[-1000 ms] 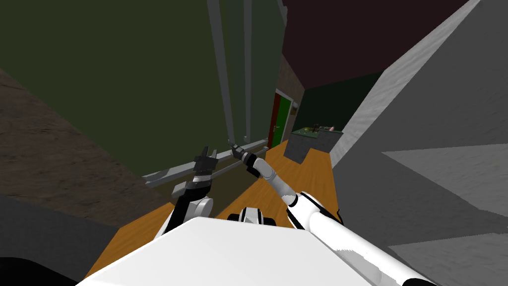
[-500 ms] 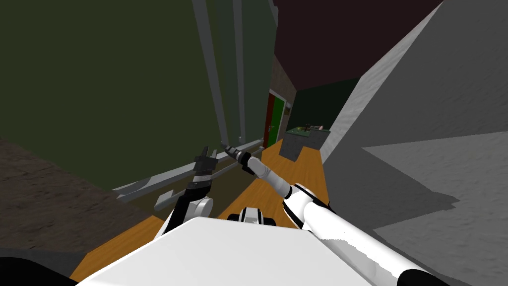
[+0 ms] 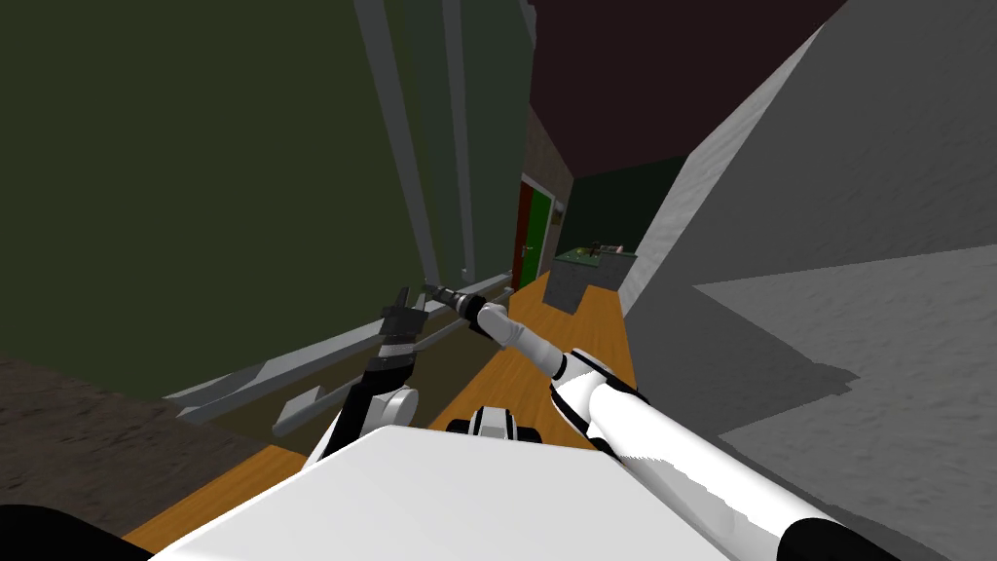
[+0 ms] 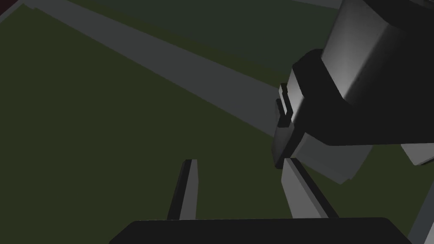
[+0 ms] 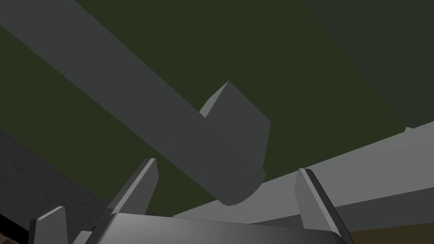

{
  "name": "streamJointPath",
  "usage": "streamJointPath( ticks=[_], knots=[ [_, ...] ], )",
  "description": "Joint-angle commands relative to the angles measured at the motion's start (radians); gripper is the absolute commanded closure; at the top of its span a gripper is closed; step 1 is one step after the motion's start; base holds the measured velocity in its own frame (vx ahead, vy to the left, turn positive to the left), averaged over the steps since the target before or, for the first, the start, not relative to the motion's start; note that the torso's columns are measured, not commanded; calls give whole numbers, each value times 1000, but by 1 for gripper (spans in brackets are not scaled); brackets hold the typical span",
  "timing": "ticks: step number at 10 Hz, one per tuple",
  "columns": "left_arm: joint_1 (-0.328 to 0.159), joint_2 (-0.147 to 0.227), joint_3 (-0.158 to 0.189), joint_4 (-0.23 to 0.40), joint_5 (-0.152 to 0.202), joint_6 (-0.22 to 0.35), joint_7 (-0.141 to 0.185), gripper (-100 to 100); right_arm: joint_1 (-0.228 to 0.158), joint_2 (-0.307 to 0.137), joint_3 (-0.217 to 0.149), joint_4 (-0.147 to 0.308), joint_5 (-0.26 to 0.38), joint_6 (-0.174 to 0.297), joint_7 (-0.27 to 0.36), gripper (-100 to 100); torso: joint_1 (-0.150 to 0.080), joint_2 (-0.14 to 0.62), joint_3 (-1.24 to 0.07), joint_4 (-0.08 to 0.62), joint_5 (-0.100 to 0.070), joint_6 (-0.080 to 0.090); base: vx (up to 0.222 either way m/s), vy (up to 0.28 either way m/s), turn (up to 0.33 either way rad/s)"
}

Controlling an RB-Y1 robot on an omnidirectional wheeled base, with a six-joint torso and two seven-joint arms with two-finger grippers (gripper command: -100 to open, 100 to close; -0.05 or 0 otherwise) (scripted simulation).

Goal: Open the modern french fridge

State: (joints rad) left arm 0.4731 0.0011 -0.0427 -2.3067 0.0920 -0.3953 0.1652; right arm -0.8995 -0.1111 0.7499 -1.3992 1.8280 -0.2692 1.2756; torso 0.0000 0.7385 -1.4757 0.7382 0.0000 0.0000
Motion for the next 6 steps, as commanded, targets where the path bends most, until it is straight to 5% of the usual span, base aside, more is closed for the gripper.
streamJointPath(
  ticks=[1,4,5,6],
  knots=[
    [0,0,0,0,0,0,0,0,-50,17,31,38,44,11,26,-100,0,0,0,0,0,0,19,-4,-104],
    [8,-3,13,6,3,3,-2,0,-51,15,28,38,55,15,23,-100,1,-3,-2,-1,0,0,4,-1,-24],
    [9,-3,13,6,3,3,-2,0,-51,15,28,37,55,15,22,100,1,-2,-2,-1,0,0,-3,1,16],
    [8,-3,13,6,3,3,-2,0,-54,11,16,43,59,17,21,100,1,-5,-3,-3,1,2,-109,23,-106]
  ],
)
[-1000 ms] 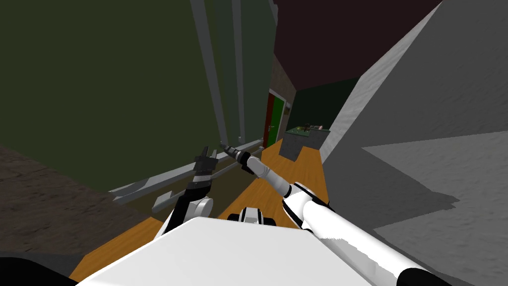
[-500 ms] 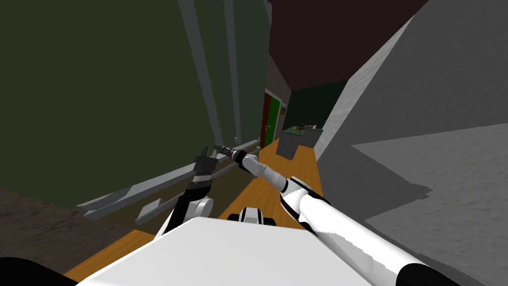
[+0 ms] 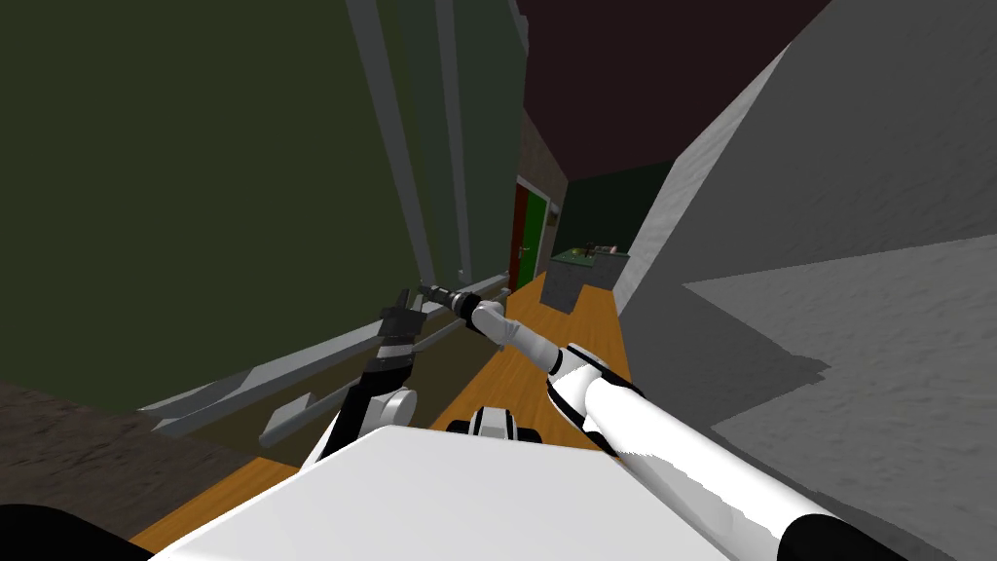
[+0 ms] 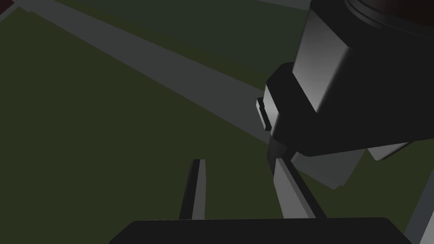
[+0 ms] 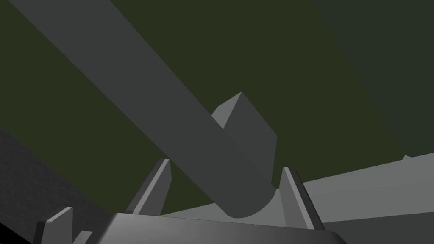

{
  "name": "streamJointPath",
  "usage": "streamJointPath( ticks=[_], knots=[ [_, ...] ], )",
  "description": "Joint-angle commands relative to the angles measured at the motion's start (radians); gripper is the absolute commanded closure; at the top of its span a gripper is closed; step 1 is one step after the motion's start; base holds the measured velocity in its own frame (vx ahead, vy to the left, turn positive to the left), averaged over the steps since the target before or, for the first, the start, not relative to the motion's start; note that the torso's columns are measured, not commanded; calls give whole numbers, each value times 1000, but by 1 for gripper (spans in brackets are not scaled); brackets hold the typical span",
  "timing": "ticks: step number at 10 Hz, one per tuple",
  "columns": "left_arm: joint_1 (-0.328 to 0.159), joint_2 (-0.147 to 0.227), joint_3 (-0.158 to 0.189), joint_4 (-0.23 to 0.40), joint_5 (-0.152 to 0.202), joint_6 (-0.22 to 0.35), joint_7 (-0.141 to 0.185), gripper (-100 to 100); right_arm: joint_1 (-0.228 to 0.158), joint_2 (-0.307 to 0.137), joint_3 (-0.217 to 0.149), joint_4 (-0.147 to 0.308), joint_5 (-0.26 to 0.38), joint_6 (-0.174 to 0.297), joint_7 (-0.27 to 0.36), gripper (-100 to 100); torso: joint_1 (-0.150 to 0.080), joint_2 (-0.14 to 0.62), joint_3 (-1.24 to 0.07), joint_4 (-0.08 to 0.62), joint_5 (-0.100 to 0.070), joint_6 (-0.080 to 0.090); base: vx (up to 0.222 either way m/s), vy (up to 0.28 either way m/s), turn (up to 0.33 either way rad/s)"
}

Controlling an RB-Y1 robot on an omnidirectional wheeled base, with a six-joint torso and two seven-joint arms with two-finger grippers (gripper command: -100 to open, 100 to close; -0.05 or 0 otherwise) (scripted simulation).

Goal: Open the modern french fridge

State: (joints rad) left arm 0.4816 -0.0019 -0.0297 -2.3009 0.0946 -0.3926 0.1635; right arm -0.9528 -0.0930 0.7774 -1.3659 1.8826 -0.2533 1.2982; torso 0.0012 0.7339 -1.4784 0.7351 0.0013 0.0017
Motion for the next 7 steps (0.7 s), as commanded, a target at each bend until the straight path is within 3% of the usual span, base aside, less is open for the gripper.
streamJointPath(
  ticks=[1,3,7],
  knots=[
    [0,0,0,0,0,0,0,0,0,-15,-22,19,8,3,-4,100,-2,3,1,0,-1,2,-298,99,-191],
    [0,0,0,0,0,0,0,0,-1,-30,-45,38,16,5,-8,100,0,11,8,3,0,-1,-320,135,-244],
    [0,0,0,0,0,0,0,0,-1,-53,-79,67,28,9,-13,100,-5,4,2,3,-3,0,-266,41,-155]
  ],
)
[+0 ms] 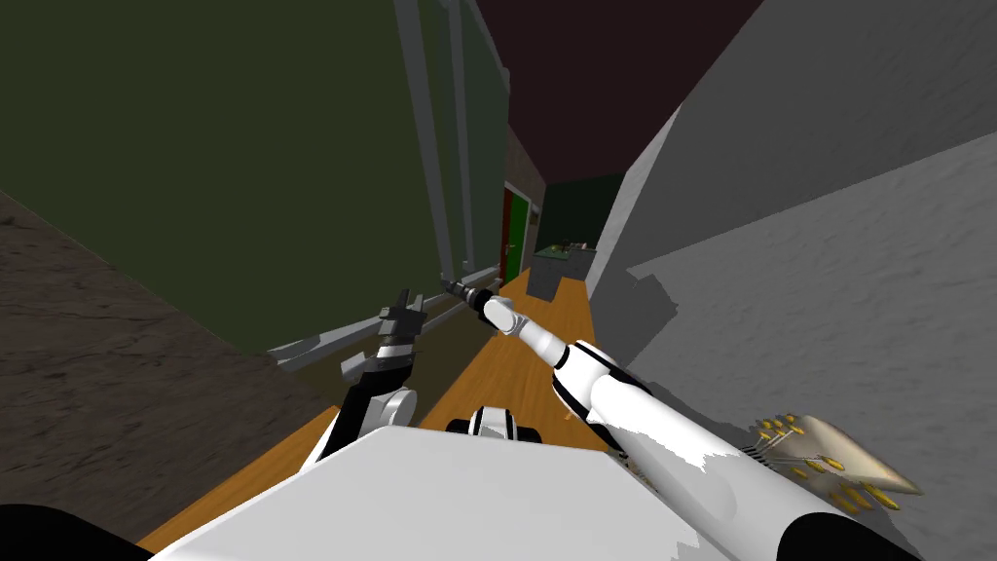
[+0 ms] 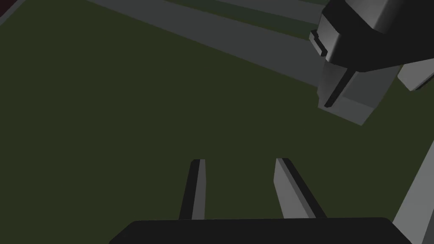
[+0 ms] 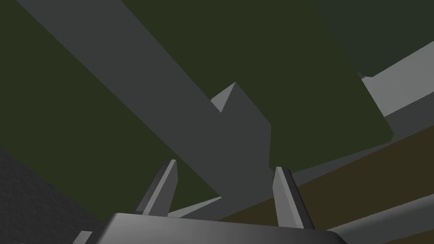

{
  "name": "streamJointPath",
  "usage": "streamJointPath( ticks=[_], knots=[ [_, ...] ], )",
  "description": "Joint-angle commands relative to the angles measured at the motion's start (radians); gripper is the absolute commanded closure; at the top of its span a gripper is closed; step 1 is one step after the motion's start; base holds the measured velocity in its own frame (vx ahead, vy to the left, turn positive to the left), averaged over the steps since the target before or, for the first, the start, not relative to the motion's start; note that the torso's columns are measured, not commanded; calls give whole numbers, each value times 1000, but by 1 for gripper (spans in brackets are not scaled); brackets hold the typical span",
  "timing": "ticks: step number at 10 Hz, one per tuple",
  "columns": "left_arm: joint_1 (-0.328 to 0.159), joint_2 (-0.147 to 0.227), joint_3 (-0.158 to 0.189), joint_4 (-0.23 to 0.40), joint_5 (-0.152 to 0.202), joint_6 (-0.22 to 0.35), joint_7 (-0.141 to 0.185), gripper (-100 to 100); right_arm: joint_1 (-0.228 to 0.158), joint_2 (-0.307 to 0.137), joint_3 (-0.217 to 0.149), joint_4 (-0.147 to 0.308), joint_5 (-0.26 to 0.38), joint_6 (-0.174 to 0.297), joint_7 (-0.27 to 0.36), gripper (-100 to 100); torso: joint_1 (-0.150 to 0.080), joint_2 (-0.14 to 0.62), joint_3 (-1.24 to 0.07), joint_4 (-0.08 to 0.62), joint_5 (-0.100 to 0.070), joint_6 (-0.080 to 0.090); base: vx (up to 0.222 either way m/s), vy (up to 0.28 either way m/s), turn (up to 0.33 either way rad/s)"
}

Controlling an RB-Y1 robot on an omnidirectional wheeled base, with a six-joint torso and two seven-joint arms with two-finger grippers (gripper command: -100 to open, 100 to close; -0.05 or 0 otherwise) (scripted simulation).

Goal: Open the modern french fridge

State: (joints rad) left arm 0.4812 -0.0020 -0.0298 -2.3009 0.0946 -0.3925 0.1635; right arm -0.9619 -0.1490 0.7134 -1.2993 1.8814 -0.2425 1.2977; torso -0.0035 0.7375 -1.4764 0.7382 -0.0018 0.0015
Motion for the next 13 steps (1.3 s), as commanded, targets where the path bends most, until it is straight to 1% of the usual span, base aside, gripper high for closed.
streamJointPath(
  ticks=[1,3,4,5,7,8,9,11,12,13],
  knots=[
    [0,0,0,0,0,0,0,0,8,-5,-26,10,33,0,-15,100,3,-4,-2,1,0,-3,-209,55,-112],
    [0,0,0,0,0,0,0,0,7,-20,-48,30,41,2,-19,100,2,1,1,0,1,1,-277,71,-192],
    [0,0,0,0,0,0,0,0,6,-9,-44,22,50,-4,-24,100,1,3,2,1,1,1,-136,36,-69],
    [0,0,0,0,0,0,0,0,9,-20,-56,38,56,-2,-27,100,1,-3,-2,1,0,-4,-122,81,-102],
    [0,0,0,0,0,0,0,0,9,-35,-79,56,66,4,-29,100,6,2,1,0,3,0,-249,127,-218],
    [0,0,0,0,0,0,0,0,9,-35,-79,56,66,4,-29,100,2,3,2,1,1,1,-198,92,-85],
    [0,0,0,0,0,0,0,0,9,-43,-90,66,70,7,-30,100,1,2,1,1,1,-3,-192,112,-114],
    [0,0,0,0,0,0,0,0,8,-59,-113,84,80,12,-33,100,6,4,2,1,3,-2,-262,122,-177],
    [0,0,0,0,0,0,0,0,8,-59,-113,84,72,12,-33,100,3,3,2,0,2,0,-212,81,-92],
    [0,0,0,0,0,0,0,0,8,-59,-113,84,80,12,-33,100,3,0,0,1,1,-4,-101,34,-22]
  ],
)
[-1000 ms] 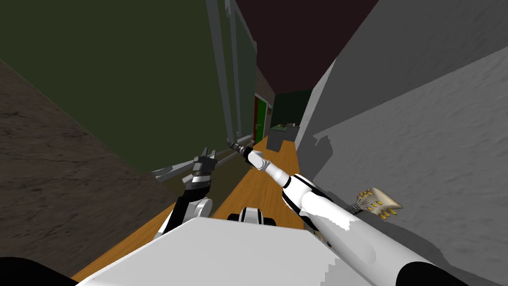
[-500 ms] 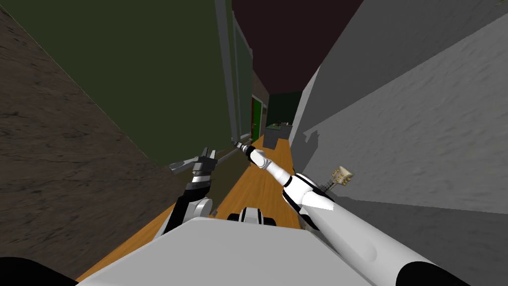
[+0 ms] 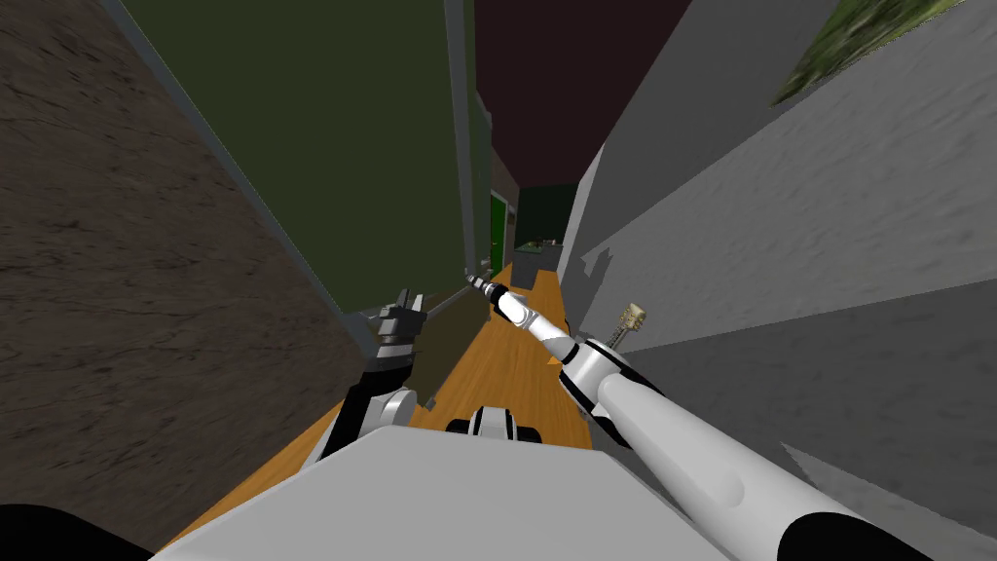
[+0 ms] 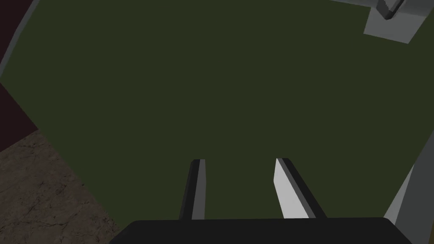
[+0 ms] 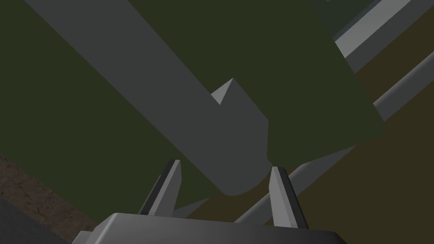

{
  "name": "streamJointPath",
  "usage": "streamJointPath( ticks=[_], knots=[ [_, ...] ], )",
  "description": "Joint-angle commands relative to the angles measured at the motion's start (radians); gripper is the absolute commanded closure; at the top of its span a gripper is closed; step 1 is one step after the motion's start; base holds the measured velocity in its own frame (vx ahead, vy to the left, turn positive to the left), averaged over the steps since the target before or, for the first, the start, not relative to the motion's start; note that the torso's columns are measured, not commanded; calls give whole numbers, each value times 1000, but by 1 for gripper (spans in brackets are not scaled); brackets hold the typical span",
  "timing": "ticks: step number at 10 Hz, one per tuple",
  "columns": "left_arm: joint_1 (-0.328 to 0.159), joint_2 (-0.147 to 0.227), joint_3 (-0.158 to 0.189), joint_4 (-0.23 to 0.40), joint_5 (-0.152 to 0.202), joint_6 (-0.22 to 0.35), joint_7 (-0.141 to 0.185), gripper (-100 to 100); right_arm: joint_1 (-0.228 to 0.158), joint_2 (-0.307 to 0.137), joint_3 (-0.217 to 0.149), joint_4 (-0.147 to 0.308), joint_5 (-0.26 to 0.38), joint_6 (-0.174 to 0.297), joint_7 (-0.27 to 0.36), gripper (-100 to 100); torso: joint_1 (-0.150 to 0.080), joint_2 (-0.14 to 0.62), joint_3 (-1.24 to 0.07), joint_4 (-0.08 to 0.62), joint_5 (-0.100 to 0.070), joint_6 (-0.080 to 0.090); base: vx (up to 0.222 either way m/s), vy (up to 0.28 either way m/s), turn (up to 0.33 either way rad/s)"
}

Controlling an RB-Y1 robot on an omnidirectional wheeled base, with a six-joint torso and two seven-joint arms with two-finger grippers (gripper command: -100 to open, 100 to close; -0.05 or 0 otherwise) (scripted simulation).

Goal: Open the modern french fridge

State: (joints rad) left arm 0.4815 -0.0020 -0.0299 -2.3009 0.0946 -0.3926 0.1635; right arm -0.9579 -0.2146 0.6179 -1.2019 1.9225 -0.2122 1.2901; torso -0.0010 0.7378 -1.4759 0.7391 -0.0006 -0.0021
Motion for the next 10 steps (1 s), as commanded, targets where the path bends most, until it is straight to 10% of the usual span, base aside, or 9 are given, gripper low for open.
streamJointPath(
  ticks=[1,5,10],
  knots=[
    [0,0,0,0,0,0,0,0,4,-9,-40,5,48,-12,-27,100,2,-4,-3,1,0,-3,-181,82,-163],
    [0,0,0,0,0,0,0,0,13,-17,-67,2,81,-25,-47,100,-4,7,4,2,-1,5,-222,94,-129],
    [1,0,0,0,0,0,0,0,43,-5,-212,-31,-17,73,-233,100,1,15,10,20,-2,0,-78,31,126]
  ],
)
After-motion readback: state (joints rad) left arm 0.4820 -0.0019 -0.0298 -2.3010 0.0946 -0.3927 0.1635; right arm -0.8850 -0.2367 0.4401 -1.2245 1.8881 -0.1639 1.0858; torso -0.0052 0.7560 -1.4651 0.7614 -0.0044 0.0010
